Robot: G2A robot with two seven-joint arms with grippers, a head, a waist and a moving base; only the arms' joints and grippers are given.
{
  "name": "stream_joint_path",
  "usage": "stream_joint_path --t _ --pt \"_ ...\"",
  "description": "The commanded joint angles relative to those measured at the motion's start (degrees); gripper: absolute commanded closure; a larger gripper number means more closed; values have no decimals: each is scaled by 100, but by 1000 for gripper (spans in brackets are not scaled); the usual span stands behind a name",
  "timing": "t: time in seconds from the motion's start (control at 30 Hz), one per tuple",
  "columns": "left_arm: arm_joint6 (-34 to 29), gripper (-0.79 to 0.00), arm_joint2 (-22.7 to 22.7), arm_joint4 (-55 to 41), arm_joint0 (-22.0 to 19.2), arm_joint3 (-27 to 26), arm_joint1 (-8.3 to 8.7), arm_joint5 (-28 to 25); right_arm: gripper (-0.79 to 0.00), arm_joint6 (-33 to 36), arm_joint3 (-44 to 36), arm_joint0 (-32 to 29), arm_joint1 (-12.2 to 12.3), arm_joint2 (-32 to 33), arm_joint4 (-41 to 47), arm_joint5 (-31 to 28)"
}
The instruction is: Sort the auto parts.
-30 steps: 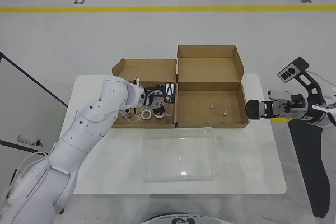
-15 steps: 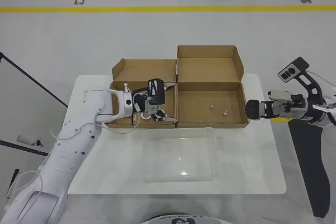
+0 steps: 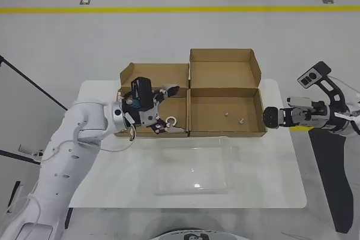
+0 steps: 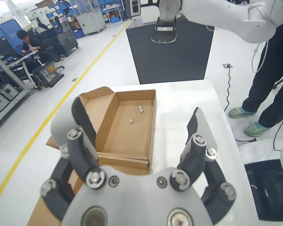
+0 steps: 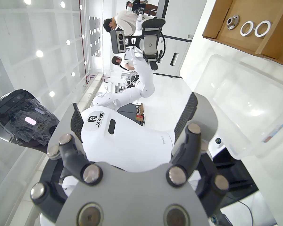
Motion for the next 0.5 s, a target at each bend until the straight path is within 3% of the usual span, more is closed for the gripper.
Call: stream_joint_path --t 0.0,0.47 --pt "-70 -785 -70 -101 55 -92 24 1 -785 0 0 0 0 0 0 0" --pt "-84 -785 -167 -311 141 -183 54 43 -784 0 0 0 0 0 0 0"
